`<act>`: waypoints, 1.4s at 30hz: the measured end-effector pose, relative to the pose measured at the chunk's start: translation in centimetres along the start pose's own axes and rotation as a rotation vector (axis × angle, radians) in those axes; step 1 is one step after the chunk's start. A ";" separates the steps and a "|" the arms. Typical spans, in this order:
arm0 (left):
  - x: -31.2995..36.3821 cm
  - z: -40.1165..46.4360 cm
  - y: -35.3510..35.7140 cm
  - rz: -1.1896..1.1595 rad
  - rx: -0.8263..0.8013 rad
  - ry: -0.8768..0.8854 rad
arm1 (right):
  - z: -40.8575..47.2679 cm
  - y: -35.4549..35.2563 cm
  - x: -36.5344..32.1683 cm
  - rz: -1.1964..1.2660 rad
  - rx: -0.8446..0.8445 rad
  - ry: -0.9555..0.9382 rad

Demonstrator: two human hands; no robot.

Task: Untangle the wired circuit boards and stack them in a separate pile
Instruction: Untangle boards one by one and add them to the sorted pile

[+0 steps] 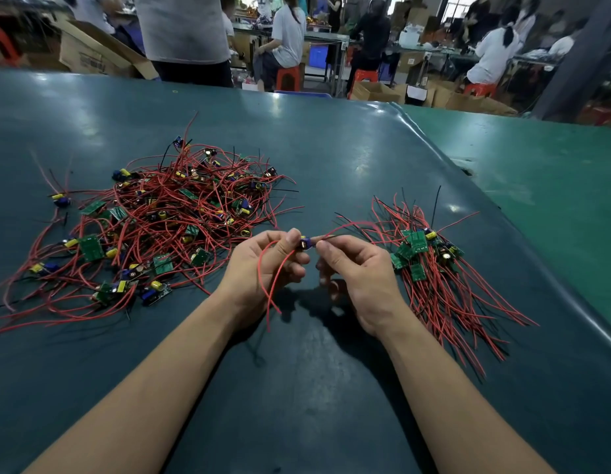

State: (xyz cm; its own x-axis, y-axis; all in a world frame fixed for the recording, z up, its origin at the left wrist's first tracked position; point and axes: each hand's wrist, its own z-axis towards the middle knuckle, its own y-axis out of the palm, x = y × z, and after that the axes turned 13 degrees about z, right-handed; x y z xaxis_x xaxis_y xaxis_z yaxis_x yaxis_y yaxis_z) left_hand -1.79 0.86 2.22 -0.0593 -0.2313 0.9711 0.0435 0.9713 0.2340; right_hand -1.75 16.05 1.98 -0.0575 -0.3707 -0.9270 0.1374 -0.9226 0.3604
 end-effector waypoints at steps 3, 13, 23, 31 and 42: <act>-0.1 0.0 0.2 0.067 -0.001 -0.013 | 0.0 0.0 -0.1 0.008 0.011 -0.031; -0.5 -0.2 0.0 0.159 -0.111 0.096 | 0.3 0.1 0.2 0.050 0.183 -0.013; -0.5 0.0 -0.2 0.067 -0.023 0.076 | 0.2 0.6 -0.2 0.214 0.198 0.062; -0.3 0.1 -0.2 -0.096 -0.079 0.071 | 0.6 0.6 0.0 0.192 0.231 0.044; -0.3 -0.1 -0.1 0.009 -0.129 0.092 | 0.5 0.3 0.0 0.148 0.204 0.024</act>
State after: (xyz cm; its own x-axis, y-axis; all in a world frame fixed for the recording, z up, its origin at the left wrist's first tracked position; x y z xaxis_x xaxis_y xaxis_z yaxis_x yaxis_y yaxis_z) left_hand -1.73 0.77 1.93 0.0326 -0.2326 0.9720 0.1721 0.9593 0.2238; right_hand -2.21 15.71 2.19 -0.0274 -0.5030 -0.8639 -0.0597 -0.8618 0.5037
